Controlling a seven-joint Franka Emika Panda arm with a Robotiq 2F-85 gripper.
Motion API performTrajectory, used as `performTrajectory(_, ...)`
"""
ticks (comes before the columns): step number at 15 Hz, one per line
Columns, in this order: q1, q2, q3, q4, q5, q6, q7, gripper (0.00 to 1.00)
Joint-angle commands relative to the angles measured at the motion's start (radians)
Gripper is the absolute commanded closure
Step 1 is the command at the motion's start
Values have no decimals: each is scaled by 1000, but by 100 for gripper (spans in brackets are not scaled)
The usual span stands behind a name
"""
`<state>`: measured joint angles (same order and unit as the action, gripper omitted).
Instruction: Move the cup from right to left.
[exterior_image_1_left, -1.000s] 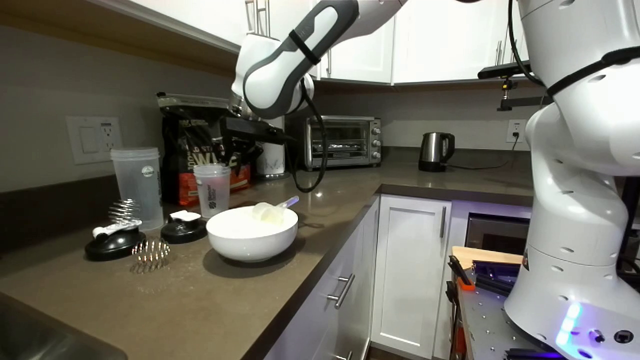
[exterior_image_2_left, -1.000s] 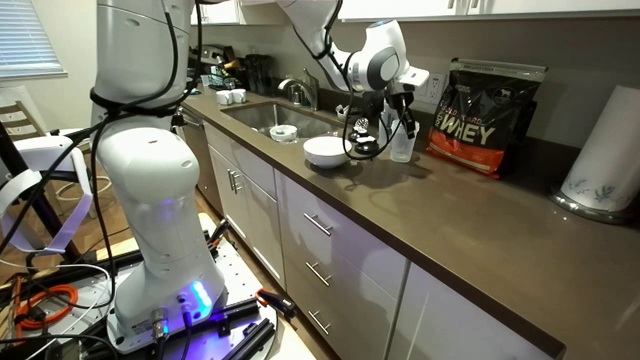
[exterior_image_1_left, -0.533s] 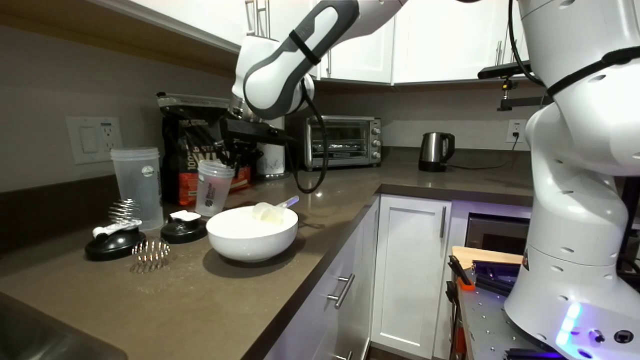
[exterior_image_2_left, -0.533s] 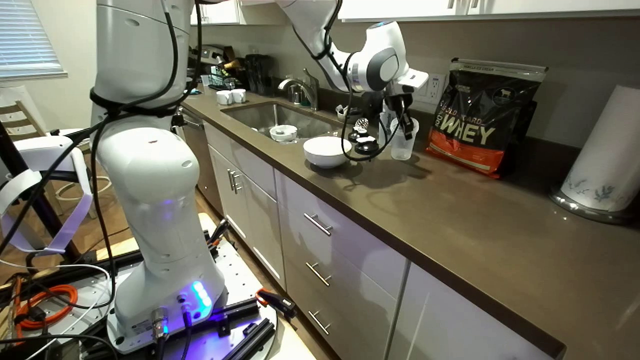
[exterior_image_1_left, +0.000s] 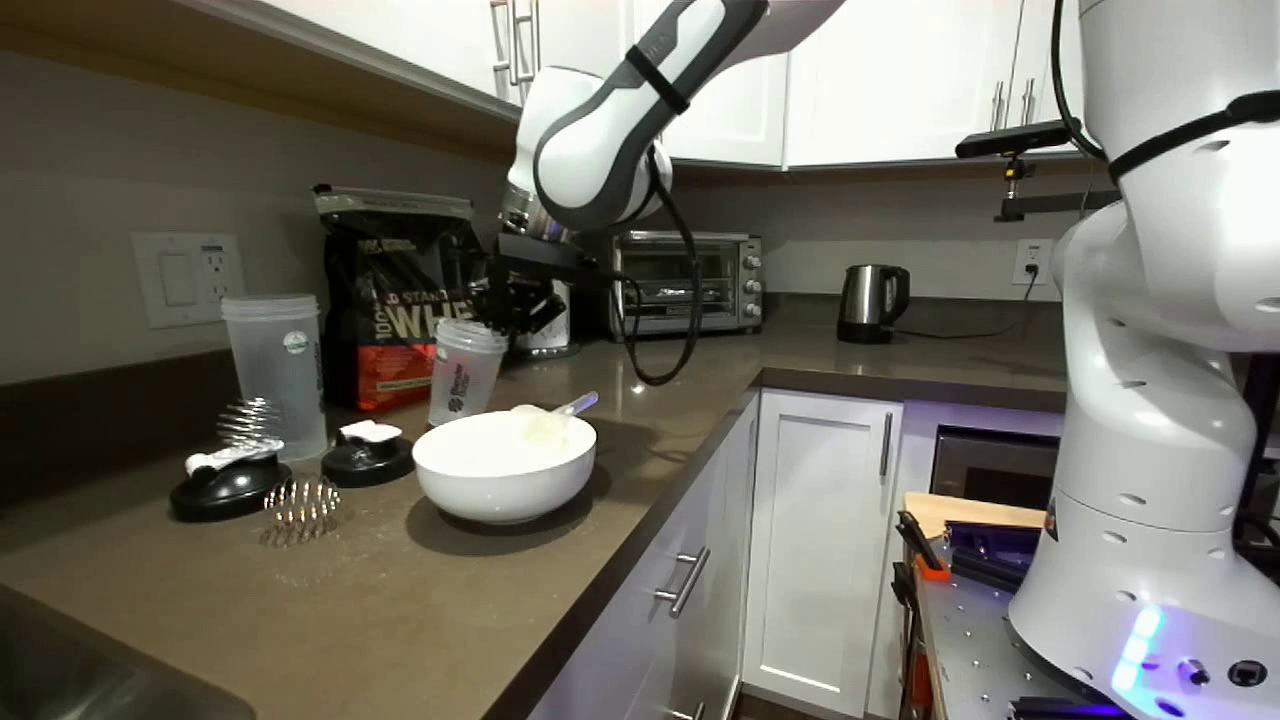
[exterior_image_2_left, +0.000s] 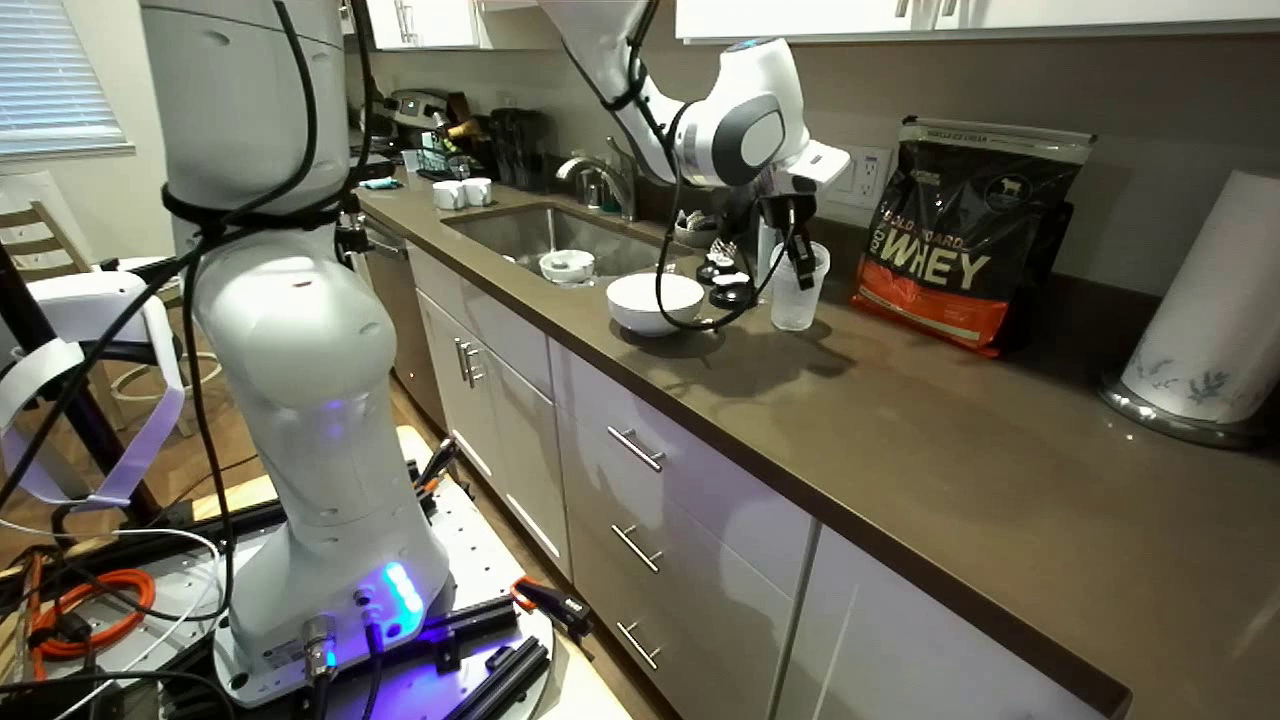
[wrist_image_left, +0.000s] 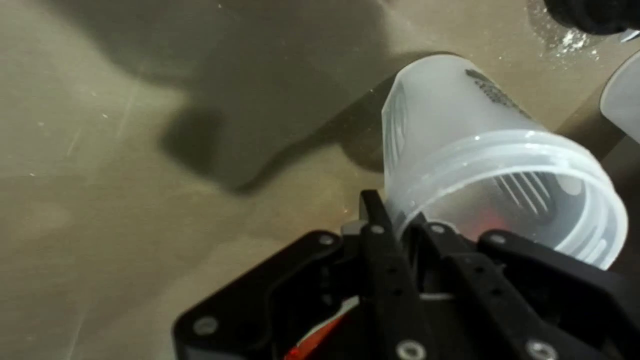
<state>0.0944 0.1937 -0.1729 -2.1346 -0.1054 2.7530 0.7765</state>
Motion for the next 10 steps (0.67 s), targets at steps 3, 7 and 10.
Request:
performTrajectory(3, -71, -229, 18, -178, -5, -69, -96, 98)
performTrajectory(7, -139, -339, 33, -159, -113, -320, -149, 98)
performTrajectory(10, -188, -369, 52, -128, -182, -462, -179, 98)
